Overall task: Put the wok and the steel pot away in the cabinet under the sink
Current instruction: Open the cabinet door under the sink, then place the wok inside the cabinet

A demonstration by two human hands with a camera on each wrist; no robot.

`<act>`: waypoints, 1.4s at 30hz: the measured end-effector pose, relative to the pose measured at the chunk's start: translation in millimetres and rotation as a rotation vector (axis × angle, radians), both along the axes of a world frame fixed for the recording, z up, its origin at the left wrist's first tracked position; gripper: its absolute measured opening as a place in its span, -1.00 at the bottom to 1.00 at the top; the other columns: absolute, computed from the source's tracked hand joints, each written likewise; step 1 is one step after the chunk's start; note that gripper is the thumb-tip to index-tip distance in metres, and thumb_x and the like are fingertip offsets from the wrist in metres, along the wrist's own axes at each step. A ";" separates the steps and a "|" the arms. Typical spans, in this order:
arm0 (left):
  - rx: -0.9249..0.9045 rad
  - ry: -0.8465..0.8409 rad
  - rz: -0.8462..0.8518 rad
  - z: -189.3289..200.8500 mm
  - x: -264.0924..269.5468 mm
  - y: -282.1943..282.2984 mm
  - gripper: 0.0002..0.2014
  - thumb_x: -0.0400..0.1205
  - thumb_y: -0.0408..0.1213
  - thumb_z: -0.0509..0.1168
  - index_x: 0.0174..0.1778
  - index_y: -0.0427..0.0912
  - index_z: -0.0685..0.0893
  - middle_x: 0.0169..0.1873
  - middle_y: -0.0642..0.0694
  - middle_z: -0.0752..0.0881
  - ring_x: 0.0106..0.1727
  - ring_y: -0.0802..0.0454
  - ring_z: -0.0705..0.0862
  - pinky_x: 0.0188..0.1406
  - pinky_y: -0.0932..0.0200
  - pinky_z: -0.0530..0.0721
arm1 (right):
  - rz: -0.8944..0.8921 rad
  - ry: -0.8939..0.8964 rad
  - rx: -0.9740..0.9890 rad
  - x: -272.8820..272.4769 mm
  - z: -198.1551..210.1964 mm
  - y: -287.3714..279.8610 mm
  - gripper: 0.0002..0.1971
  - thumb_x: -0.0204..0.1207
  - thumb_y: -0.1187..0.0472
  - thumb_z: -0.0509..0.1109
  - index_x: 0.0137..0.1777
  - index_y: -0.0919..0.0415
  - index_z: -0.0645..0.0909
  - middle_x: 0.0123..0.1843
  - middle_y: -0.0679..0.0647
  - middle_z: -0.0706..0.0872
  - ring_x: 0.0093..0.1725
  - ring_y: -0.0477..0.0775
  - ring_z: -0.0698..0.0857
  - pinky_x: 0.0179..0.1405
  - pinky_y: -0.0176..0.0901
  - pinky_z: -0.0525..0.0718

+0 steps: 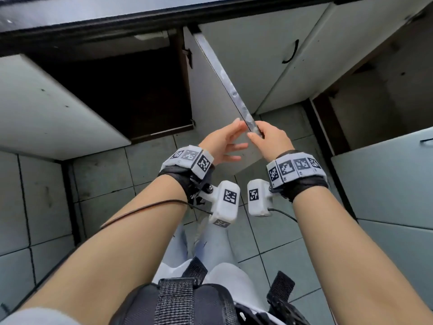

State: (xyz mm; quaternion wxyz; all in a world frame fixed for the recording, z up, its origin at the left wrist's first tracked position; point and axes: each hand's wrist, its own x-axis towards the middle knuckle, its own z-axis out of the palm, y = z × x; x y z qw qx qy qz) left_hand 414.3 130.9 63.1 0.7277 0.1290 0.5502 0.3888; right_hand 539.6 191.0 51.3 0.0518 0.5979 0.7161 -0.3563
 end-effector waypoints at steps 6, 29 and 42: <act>0.027 0.093 0.370 17.4 -90.3 -30.9 -0.70 0.65 -0.07 0.10 0.27 0.00 0.53 0.01 0.03 0.76 0.01 0.08 0.73 -0.02 0.16 0.61 | 0.115 0.097 0.246 -80.3 38.1 12.0 -0.48 0.43 0.20 0.27 0.44 0.05 0.45 0.42 0.13 0.55 0.42 0.18 0.50 0.41 0.10 0.45; 0.149 -0.172 0.797 76.1 -494.2 -65.2 -0.67 0.63 0.01 0.14 0.00 -0.19 0.59 -0.16 -0.10 0.69 -0.11 -0.03 0.67 0.02 0.09 0.60 | 0.631 0.126 0.005 -543.4 120.4 -15.8 -0.59 0.28 0.05 0.45 0.12 0.18 0.58 -0.01 0.20 0.76 -0.07 0.21 0.75 -0.08 0.08 0.73; 0.171 -0.311 0.934 59.0 -382.8 -54.0 -0.74 0.68 -0.18 0.15 -0.29 -0.20 0.51 -0.16 -0.18 0.69 -0.37 -0.02 0.80 -0.47 0.17 0.77 | 0.532 0.324 0.030 -434.6 71.6 -42.4 -0.56 0.27 0.18 0.42 0.21 0.09 0.60 -0.06 0.13 0.76 -0.09 0.20 0.75 -0.04 0.12 0.74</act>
